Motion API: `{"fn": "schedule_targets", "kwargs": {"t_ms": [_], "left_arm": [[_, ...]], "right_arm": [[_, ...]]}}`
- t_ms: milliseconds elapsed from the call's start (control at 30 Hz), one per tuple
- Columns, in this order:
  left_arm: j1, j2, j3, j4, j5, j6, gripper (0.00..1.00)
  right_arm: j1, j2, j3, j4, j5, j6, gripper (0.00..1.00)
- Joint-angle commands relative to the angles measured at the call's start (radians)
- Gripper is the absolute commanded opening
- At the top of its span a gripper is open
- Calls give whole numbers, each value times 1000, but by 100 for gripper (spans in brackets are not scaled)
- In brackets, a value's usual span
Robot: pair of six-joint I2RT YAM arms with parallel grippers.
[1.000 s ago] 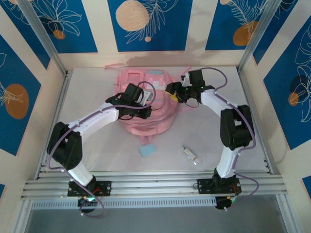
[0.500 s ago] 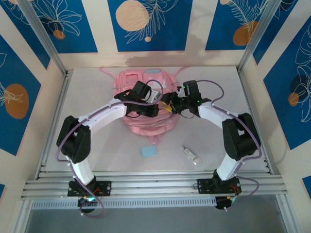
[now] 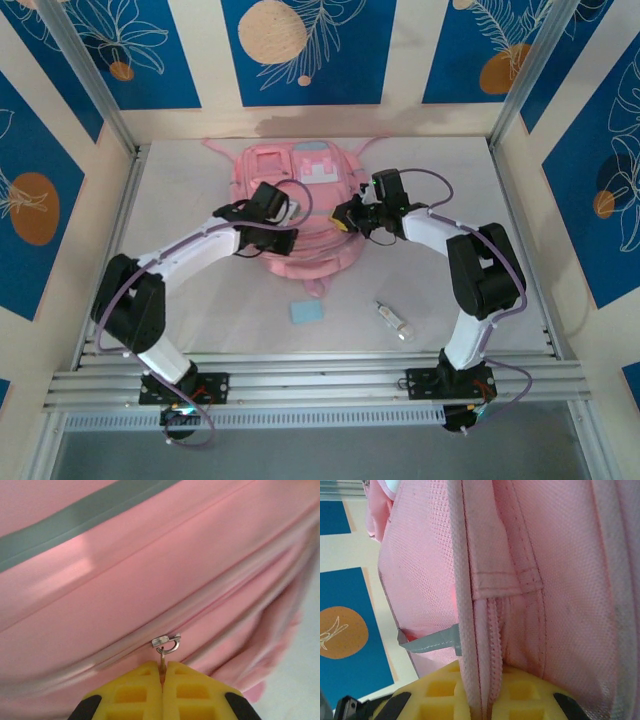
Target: Pack books, pencil case, and school supplies into a backpack
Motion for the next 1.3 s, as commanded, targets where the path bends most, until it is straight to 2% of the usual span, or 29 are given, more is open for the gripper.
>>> {"fn": "schedule_targets", "kwargs": {"t_ms": [0,67,200,333,500,567,700,867,933,1000,1067,1133,1267], "left_arm": [[65,-77,-30,-136,-80,77,0],[89,-79,-16,-171,-18,181,0],[92,-44,36,-288,30,404,0],[132,-41,10,-229,-65,539,0],[262,-19,46,-187,0,565,0],[293,3,71,-205,-43,573,0],[351,62,110,-164,-140,505,0],[356,158,188,-91,-383,428,0],[356,178,213,-77,-449,406,0],[355,178,225,-74,-439,390,2],[355,161,222,-77,-394,381,9],[354,137,202,-77,-369,392,9],[355,97,139,-61,-417,477,9]], "right_arm": [[-38,-34,60,-68,22,-136,0],[-49,-22,98,-113,-14,-221,0],[-76,31,223,-269,-88,-442,0],[-108,110,362,-460,-143,-632,0],[-143,109,374,-500,-112,-681,0],[-152,107,374,-499,-113,-680,0],[-147,105,389,-512,-108,-706,0],[-141,120,412,-541,-93,-743,0],[-137,125,419,-546,-80,-756,0],[-134,133,433,-555,-80,-762,0],[-129,146,449,-563,-75,-765,0],[-126,156,469,-579,-58,-771,0],[-122,167,497,-606,-26,-791,0]]}}
